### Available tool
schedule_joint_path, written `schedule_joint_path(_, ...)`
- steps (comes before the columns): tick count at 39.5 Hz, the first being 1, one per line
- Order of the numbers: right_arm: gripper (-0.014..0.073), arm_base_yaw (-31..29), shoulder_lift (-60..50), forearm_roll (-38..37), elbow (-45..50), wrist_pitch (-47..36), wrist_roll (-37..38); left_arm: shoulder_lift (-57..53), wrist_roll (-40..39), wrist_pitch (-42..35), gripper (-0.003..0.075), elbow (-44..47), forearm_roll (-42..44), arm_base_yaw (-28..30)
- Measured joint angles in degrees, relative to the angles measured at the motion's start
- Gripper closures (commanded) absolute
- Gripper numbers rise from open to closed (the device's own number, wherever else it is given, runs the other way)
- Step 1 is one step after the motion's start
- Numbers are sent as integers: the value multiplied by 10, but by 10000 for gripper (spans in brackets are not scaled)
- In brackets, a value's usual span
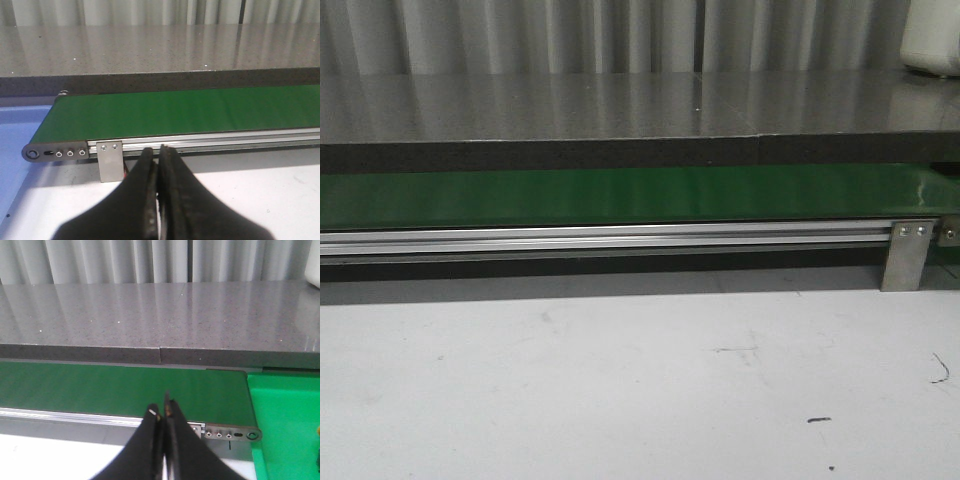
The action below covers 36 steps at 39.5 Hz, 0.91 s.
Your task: Move button from left to right
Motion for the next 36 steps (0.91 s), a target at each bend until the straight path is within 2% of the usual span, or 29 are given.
schedule_joint_path(7, 661, 0, -4, 0, 35, -35, -1, 0, 0, -1, 741, 0, 0, 0)
schedule_joint_path(21, 661, -57, -100, 0, 200, -61, 0, 0, 0, -2, 741, 0, 0, 0)
schedule_joint_path(36, 661, -68, -137, 0, 207, -17, 0, 0, 0, -4, 741, 0, 0, 0)
